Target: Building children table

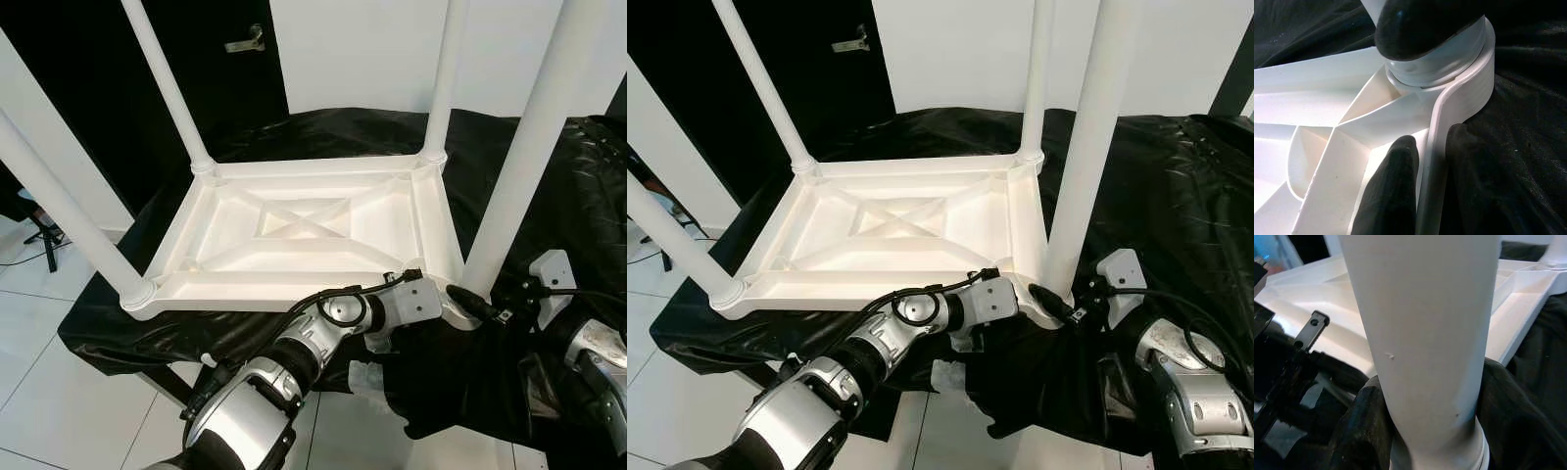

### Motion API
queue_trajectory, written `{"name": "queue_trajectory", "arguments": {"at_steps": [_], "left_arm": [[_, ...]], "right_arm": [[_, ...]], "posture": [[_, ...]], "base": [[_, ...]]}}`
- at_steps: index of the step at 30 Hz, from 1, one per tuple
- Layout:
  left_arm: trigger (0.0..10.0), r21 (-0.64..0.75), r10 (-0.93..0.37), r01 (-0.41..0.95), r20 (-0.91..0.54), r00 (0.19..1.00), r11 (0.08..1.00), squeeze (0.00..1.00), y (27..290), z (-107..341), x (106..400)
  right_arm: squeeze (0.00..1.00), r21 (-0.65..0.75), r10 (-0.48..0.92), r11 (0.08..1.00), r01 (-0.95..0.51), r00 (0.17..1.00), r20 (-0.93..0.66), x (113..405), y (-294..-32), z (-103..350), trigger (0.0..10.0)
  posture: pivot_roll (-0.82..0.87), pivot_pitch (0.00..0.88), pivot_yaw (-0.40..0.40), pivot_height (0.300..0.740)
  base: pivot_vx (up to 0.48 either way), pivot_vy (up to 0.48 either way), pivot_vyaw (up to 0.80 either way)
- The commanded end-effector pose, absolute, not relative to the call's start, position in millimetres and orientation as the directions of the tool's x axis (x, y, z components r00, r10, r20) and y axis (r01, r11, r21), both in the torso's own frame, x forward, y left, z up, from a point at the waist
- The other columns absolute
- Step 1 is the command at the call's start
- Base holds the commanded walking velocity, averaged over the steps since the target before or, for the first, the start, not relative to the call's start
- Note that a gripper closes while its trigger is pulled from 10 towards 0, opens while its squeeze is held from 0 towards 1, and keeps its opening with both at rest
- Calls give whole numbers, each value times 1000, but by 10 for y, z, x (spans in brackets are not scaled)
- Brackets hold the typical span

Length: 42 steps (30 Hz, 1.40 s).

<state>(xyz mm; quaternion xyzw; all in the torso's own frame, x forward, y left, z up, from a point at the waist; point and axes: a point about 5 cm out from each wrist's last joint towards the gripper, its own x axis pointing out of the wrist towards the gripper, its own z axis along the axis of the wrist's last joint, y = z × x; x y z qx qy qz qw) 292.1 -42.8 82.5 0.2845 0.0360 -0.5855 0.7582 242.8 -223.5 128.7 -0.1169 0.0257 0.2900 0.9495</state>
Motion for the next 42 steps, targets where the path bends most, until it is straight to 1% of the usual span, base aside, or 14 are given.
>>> {"name": "queue_trajectory", "arguments": {"at_steps": [1,6,11,15,21,22,24,25,26,27,29,30,31,42], "left_arm": [[10000,300,-756,926,-545,363,229,0,-283,324,2726],[10000,301,-756,926,-544,364,229,0,-280,328,2730],[10000,305,-757,925,-542,365,228,0,-281,338,2738],[10000,303,-758,925,-541,365,230,0,-284,331,2728],[10000,298,-757,926,-542,366,234,0,-274,318,2719],[10000,299,-756,926,-544,364,231,0,-272,313,2716],[10000,299,-755,926,-545,363,230,0,-271,310,2714],[10000,299,-755,926,-546,363,229,0,-270,308,2713],[10000,300,-757,927,-546,360,224,0,-282,310,2708],[10000,302,-758,928,-546,358,221,0,-291,311,2704],[10000,303,-759,927,-544,358,220,0,-305,318,2704],[10000,304,-761,926,-539,361,224,0,-327,331,2706],[10000,303,-762,926,-538,361,225,0,-335,333,2704],[10000,299,-757,925,-540,367,234,0,-306,305,2694]], "right_arm": [[0,-169,535,818,-550,835,-127,2366,-2082,1152,0],[0,-162,448,877,-453,891,-66,2399,-2038,1182,0],[0,-114,91,990,-88,996,22,2429,-2107,1209,0],[0,-110,-128,986,127,992,2,2333,-2053,1076,0],[0,-82,-223,971,224,975,16,2355,-2024,1109,0],[0,-79,-213,974,213,977,12,2365,-2014,1108,1412],[0,-77,-205,976,205,979,9,2371,-2006,1107,1412],[0,-77,-200,977,200,980,8,2374,-2002,1106,10000],[761,-94,-137,986,138,990,21,2397,-1956,1138,10000],[1000,-107,-91,990,94,995,30,2412,-1923,1161,10000],[1000,-103,-9,995,12,1000,30,2421,-1856,1182,10000],[1000,-131,225,967,-219,974,29,2354,-1665,1208,10000],[0,-127,296,948,-292,955,15,2323,-1621,1201,10000],[0,-216,418,884,-415,908,-38,2456,-1897,1278,10000]], "posture": [[39,0,80,740],[36,0,86,740],[37,0,83,740],[40,0,80,740],[32,0,85,740],[26,0,87,740],[26,0,87,740],[26,0,87,740],[18,0,89,740],[18,0,89,740],[14,0,87,740],[12,0,83,740],[14,0,76,740],[28,0,71,740]], "base": [[0,0,0],[0,0,0],[0,0,0],[0,0,0],[0,0,0],[0,0,0],[0,0,0],[0,0,0],[0,0,0],[0,0,0],[0,0,0],[0,0,0],[0,0,0],[0,0,0]]}}
